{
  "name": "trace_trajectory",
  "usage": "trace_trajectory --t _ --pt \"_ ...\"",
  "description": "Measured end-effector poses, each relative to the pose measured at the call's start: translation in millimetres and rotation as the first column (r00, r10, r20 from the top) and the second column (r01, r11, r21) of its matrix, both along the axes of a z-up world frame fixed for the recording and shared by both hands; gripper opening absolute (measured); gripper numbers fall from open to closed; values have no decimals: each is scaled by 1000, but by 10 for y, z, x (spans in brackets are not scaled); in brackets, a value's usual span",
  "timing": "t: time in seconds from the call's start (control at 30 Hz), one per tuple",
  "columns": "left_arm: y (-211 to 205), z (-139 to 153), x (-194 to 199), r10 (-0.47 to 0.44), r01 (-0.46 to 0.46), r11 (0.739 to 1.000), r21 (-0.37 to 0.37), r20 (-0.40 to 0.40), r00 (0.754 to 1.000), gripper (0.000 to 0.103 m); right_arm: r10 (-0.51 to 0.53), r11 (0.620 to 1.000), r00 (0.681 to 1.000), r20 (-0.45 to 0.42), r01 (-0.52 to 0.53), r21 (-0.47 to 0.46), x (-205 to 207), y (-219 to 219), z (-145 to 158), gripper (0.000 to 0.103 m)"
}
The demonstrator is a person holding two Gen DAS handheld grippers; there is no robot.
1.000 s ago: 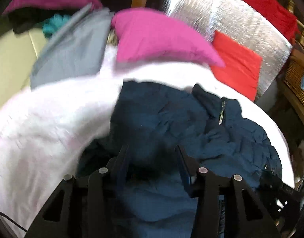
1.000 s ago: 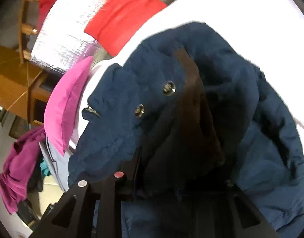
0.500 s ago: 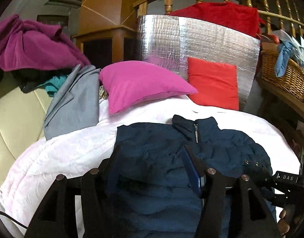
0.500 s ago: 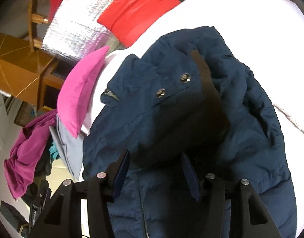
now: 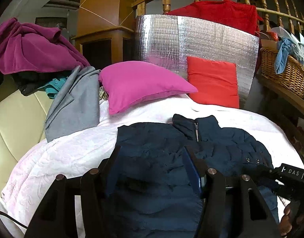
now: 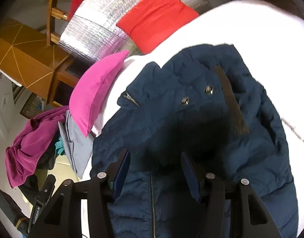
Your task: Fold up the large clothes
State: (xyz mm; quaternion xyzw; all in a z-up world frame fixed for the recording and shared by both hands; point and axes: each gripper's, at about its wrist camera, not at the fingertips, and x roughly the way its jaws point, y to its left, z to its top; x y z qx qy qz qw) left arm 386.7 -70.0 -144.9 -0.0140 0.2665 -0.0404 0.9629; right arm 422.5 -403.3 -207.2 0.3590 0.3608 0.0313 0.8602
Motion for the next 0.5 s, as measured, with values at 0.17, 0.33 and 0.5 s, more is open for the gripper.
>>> trace_trajectory --t 0.17,0.33,0.5 --pt "86 -250 404 6 -4 1000 14 -115 993 74 -74 993 996 43 78 -83 10 -160 61 38" --pt "351 -624 947 67 -84 995 -54 -266 962 74 -125 991 992 13 125 -42 76 -403 -97 35" --pt "314 -1020 1218 70 -73 997 5 -360 931 75 -98 995 995 -37 97 -17 206 -500 -296 35"
